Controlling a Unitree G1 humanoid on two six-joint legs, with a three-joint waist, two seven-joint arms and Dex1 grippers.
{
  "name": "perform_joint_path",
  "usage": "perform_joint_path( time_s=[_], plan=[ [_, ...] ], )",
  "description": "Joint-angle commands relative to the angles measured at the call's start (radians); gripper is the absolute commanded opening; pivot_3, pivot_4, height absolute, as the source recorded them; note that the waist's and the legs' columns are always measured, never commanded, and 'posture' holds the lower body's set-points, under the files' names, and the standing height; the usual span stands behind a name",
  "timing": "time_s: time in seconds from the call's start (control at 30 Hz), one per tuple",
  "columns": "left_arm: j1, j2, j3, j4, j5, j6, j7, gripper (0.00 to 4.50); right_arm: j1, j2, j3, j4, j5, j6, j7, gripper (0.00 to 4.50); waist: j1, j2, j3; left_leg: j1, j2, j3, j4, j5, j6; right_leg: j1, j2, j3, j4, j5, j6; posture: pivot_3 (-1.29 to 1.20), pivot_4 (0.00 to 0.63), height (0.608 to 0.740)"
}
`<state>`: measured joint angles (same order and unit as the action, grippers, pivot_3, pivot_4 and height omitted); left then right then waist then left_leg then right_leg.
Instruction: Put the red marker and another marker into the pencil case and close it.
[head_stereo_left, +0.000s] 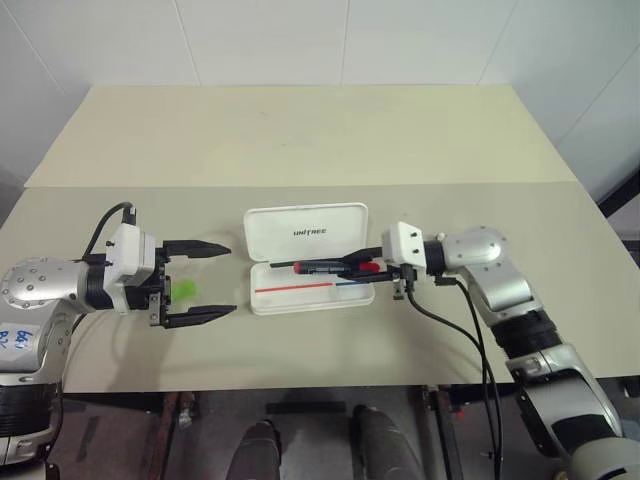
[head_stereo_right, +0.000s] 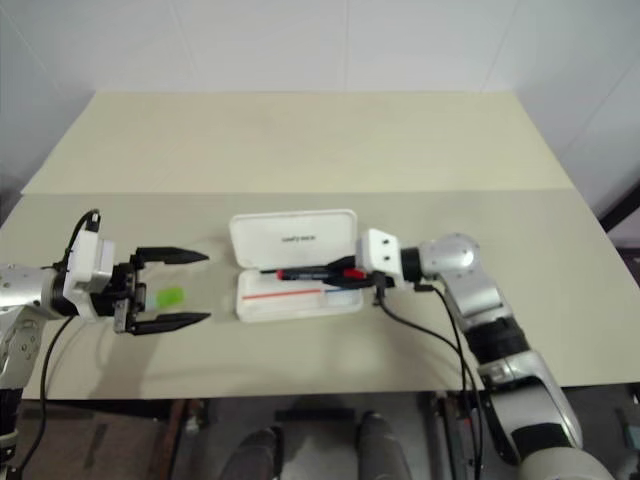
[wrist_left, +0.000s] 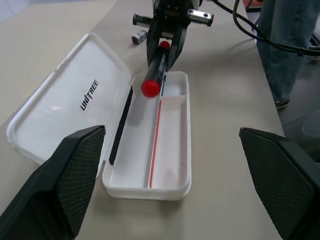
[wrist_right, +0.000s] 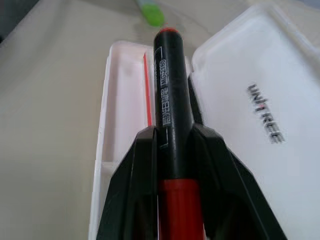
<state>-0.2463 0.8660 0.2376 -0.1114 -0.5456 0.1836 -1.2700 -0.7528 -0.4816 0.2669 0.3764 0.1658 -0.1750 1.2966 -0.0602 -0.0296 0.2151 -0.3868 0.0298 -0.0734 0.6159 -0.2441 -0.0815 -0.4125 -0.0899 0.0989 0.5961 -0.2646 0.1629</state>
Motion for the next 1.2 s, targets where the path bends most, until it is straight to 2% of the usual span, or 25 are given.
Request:
perform_joint_path(
  time_s=[0.03,0.23,0.5,0.57,0.63,0.7,0.87,0.97,1.2],
  plan=[
    [0.008,0.004,0.028,-0.039,-0.01,-0.009,0.016,4.5,-0.071,0.042,0.007,0.097,-0.025,-0.085,0.023,0.64,0.0,0.0,0.0,0.0,0.0,0.0,0.0,0.0,0.0,0.0,0.0,0.0,0.0,0.0,0.0,0.0,0.15,0.74],
    [0.02,-0.002,0.024,-0.059,-0.016,-0.002,0.035,4.5,-0.149,0.12,0.027,0.237,-0.076,-0.163,0.024,0.64,-0.004,0.0,0.0,0.0,0.001,0.0,-0.001,0.0,0.0,0.0,0.001,0.0,0.001,0.0,0.0,0.0,0.15,0.74],
    [0.019,-0.013,0.016,-0.067,-0.016,-0.003,0.051,4.5,-0.171,0.165,0.028,0.312,-0.111,-0.205,0.011,0.64,-0.011,0.0,0.0,0.001,0.001,0.0,-0.002,0.0,-0.001,-0.001,0.001,0.0,0.002,0.0,0.0,0.0,0.15,0.74],
    [0.014,-0.017,0.011,-0.068,-0.015,-0.003,0.053,4.5,-0.176,0.171,0.024,0.33,-0.122,-0.215,-0.004,1.38,-0.014,0.0,0.0,0.001,0.001,0.0,-0.002,0.0,-0.001,-0.001,0.001,0.0,0.003,0.0,0.0,0.0,0.15,0.74],
    [0.007,-0.022,0.006,-0.067,-0.014,-0.002,0.055,4.5,-0.179,0.173,0.025,0.344,-0.134,-0.229,-0.014,1.91,-0.018,0.0,0.0,0.001,0.001,0.0,-0.002,0.0,-0.001,-0.001,0.001,0.0,0.003,0.0,0.0,0.0,0.15,0.74],
    [0.002,-0.025,0.002,-0.064,-0.012,-0.002,0.055,4.5,-0.181,0.175,0.022,0.35,-0.143,-0.254,-0.032,2.74,-0.023,0.0,0.0,0.001,0.001,0.0,-0.002,0.0,-0.001,-0.001,0.001,0.0,0.003,0.0,0.0,0.0,0.15,0.74],
    [-0.009,-0.031,-0.008,-0.057,-0.008,-0.006,0.053,4.5,-0.182,0.178,0.007,0.312,-0.118,-0.252,-0.03,4.46,-0.026,0.0,0.0,0.001,0.001,0.0,-0.002,0.0,-0.001,-0.001,0.002,0.0,0.003,0.0,0.0,0.0,0.15,0.74],
    [-0.015,-0.033,-0.012,-0.052,-0.008,-0.008,0.052,4.5,-0.18,0.178,-0.007,0.264,-0.085,-0.218,-0.02,4.46,-0.026,0.0,0.0,0.001,0.002,0.0,-0.002,0.0,-0.001,-0.001,0.002,0.0,0.004,0.0,0.0,0.0,0.15,0.74],
    [-0.016,-0.038,-0.011,-0.047,-0.004,-0.014,0.052,4.5,-0.079,0.114,-0.067,-0.069,0.072,0.023,0.004,4.46,-0.023,0.0,0.0,0.001,0.002,0.0,-0.002,0.0,-0.001,-0.001,0.002,0.0,0.005,-0.001,-0.001,0.0,0.15,0.74]
  ],
)
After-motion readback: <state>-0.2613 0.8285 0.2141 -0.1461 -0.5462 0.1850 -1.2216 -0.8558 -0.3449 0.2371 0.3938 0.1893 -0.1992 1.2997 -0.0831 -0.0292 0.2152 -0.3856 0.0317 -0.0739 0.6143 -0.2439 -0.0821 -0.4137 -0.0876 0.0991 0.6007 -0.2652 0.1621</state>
